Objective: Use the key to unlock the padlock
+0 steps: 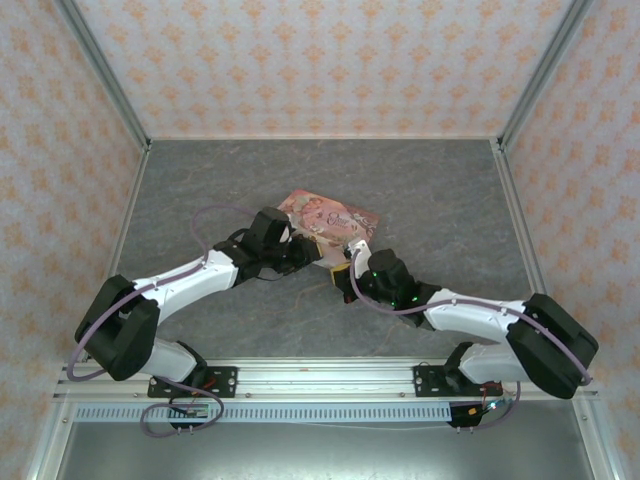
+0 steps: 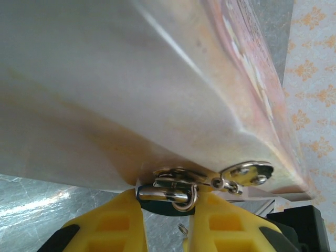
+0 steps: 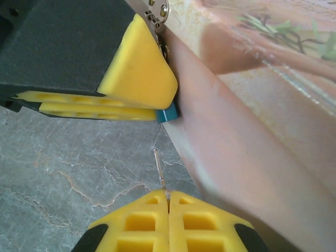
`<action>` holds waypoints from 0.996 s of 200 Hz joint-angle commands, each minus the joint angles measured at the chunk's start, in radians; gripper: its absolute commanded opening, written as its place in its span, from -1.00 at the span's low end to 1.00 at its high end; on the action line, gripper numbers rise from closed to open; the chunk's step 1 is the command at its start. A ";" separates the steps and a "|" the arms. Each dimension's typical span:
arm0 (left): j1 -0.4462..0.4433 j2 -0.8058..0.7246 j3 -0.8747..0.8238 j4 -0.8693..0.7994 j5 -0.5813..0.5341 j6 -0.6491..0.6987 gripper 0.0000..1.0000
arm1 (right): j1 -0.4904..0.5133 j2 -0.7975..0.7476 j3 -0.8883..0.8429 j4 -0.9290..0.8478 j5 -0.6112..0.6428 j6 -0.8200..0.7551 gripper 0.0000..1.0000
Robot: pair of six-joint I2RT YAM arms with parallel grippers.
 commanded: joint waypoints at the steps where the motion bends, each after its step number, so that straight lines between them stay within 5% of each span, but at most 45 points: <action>1: -0.011 -0.034 0.050 0.001 0.026 -0.015 -0.62 | 0.005 0.021 -0.007 0.059 0.030 -0.021 -1.00; 199: -0.019 -0.025 0.062 -0.010 0.029 -0.023 -0.62 | 0.005 0.099 0.012 0.143 0.036 -0.001 -1.00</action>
